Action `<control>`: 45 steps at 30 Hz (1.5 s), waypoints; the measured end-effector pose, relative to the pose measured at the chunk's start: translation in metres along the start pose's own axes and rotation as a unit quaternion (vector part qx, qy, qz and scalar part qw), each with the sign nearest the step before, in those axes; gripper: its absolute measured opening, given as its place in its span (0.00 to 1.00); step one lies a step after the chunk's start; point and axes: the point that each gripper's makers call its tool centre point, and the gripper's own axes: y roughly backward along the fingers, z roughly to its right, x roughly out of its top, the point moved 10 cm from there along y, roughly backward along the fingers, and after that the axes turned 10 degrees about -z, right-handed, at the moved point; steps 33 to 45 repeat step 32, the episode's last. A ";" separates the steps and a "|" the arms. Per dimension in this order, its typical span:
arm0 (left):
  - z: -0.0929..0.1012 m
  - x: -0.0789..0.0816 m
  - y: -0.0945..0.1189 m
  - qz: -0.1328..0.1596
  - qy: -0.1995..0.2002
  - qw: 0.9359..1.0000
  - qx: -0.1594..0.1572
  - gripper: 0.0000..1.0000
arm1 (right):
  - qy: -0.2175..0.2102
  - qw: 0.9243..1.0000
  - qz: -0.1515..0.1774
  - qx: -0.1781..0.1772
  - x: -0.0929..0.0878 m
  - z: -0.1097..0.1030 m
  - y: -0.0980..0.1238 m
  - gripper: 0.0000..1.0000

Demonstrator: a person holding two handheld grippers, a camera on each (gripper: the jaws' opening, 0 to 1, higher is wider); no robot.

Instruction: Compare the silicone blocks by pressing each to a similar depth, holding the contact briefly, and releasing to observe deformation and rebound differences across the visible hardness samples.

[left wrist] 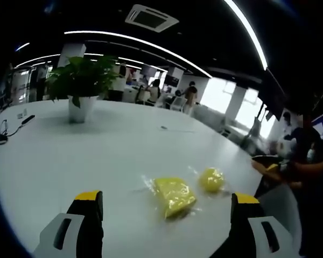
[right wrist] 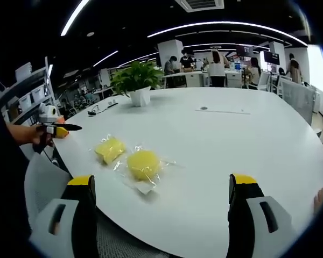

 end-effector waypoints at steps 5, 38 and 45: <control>0.003 0.000 0.000 -0.004 -0.010 1.000 -0.001 1.00 | -0.002 1.000 0.000 -0.002 -0.003 0.001 0.002 0.96; 0.000 0.003 0.001 -0.002 -0.010 1.000 0.000 1.00 | -0.009 1.000 -0.001 -0.002 -0.005 0.002 0.005 0.96; 0.000 0.003 0.001 -0.002 -0.010 1.000 0.000 1.00 | -0.009 1.000 -0.001 -0.002 -0.005 0.002 0.005 0.96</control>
